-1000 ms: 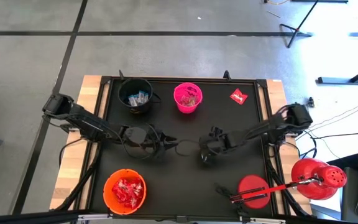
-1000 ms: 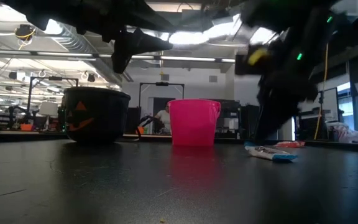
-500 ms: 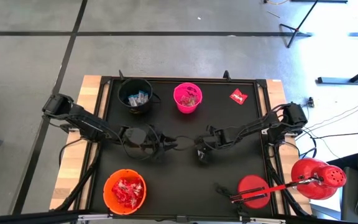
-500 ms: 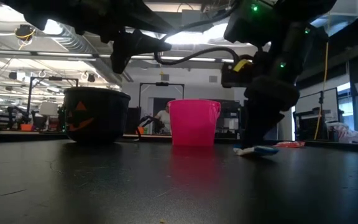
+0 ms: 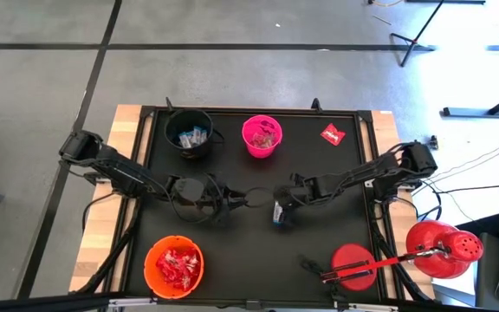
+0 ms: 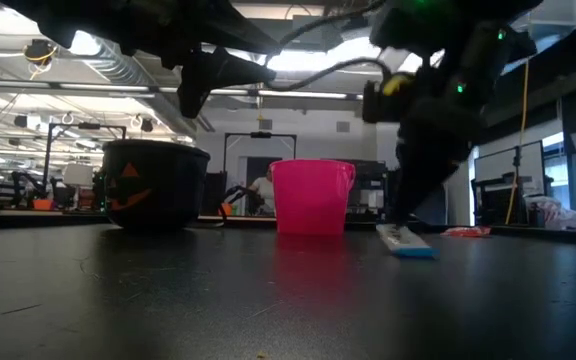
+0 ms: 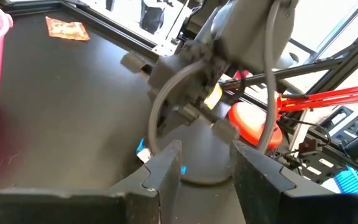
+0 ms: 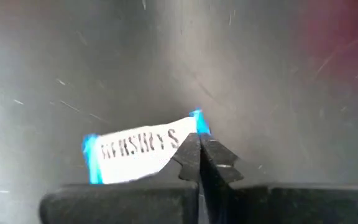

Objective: Organize candy in baskets
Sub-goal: Put the white chocolate bar into the black bucket

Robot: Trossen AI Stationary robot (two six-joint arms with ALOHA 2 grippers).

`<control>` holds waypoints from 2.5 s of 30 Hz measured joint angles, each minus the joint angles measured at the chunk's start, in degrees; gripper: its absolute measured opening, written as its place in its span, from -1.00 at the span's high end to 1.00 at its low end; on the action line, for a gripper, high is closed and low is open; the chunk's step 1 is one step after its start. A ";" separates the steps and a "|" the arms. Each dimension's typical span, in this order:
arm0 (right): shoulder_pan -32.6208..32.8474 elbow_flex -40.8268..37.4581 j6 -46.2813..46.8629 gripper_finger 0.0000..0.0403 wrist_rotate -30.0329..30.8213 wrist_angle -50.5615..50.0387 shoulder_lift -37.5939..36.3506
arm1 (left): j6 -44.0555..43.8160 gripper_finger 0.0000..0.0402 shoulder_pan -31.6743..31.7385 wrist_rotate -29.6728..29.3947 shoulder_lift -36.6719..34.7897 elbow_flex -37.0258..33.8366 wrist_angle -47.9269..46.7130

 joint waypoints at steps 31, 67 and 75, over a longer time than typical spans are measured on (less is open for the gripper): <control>-1.85 -0.60 1.71 -0.07 -11.95 3.47 -1.32 | -0.05 0.36 -0.31 -0.20 -0.04 0.02 -0.04; -5.16 -0.84 -1.75 1.00 -17.02 7.05 1.67 | -0.05 0.36 -1.03 -1.73 -0.04 0.07 -2.25; -4.39 -0.75 -1.77 1.00 -13.38 7.91 -2.68 | -0.07 0.36 -1.03 -1.79 -0.04 0.07 -2.28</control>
